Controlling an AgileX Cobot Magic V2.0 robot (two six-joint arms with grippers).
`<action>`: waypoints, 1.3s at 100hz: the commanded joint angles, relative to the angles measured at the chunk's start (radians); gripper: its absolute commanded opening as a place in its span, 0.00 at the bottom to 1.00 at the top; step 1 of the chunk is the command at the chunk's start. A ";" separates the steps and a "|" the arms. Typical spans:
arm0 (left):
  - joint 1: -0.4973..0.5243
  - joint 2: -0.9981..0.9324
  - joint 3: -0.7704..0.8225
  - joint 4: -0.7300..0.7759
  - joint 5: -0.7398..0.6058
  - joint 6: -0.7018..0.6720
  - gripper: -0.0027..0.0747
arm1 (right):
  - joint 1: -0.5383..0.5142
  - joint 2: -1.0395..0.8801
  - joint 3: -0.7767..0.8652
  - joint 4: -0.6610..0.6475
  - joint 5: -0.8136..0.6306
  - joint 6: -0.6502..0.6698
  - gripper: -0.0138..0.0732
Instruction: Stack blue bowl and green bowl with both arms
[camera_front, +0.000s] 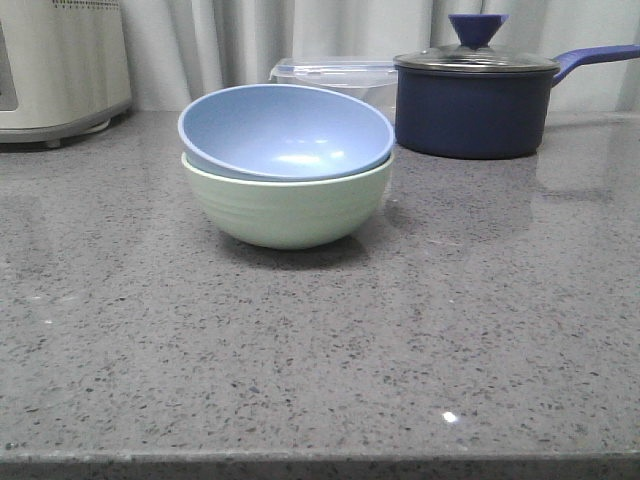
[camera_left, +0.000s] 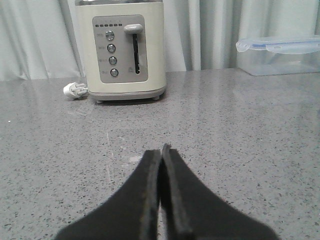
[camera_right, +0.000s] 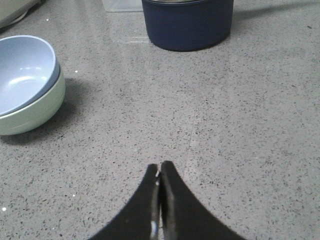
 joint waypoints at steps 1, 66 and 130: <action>0.005 -0.036 0.040 -0.003 -0.079 -0.002 0.01 | -0.006 0.009 -0.025 -0.006 -0.078 -0.007 0.08; 0.005 -0.036 0.040 -0.003 -0.079 -0.002 0.01 | -0.006 0.009 -0.025 -0.006 -0.079 -0.007 0.08; 0.005 -0.036 0.040 -0.003 -0.079 -0.002 0.01 | -0.189 -0.137 0.312 -0.042 -0.586 -0.007 0.08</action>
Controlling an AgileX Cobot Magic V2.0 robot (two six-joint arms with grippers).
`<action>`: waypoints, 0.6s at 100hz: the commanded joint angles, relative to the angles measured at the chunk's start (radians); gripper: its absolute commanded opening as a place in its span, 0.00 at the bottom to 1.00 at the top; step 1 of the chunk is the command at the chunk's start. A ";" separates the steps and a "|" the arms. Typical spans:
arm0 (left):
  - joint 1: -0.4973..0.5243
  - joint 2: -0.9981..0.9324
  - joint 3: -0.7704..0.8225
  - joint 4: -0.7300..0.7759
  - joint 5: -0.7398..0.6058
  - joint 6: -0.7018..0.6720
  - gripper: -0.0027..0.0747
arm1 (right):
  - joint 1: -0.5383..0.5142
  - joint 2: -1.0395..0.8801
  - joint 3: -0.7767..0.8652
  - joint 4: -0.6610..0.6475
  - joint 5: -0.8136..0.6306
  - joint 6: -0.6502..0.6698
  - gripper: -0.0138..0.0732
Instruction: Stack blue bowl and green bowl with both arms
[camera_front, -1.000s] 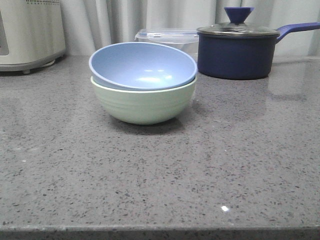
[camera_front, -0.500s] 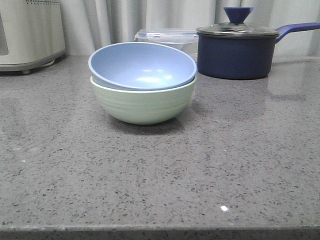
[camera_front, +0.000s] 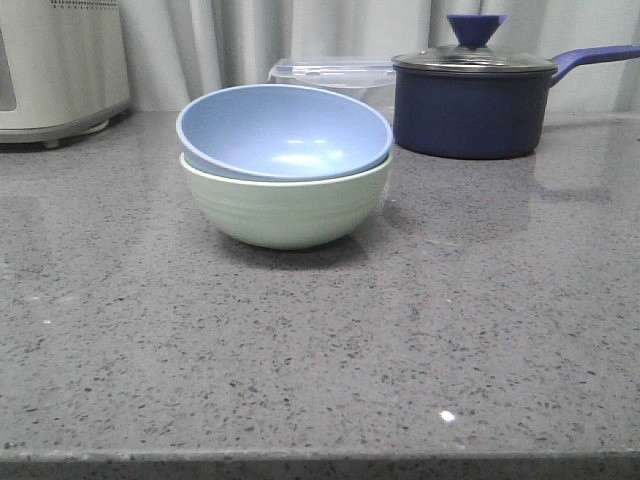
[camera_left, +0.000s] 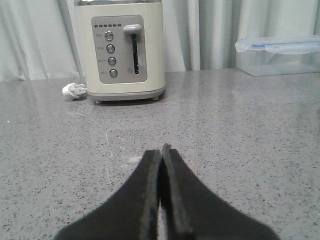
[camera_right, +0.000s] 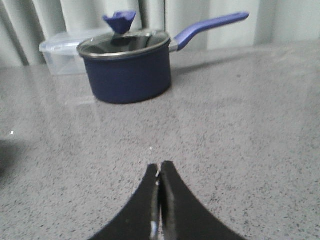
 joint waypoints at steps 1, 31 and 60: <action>0.005 -0.036 0.040 -0.003 -0.079 -0.002 0.01 | -0.011 -0.033 0.023 -0.017 -0.137 -0.007 0.08; 0.005 -0.036 0.040 -0.003 -0.079 -0.002 0.01 | -0.016 -0.186 0.139 -0.017 -0.109 -0.007 0.08; 0.005 -0.036 0.040 -0.003 -0.079 -0.002 0.01 | -0.017 -0.188 0.139 -0.017 -0.103 -0.007 0.08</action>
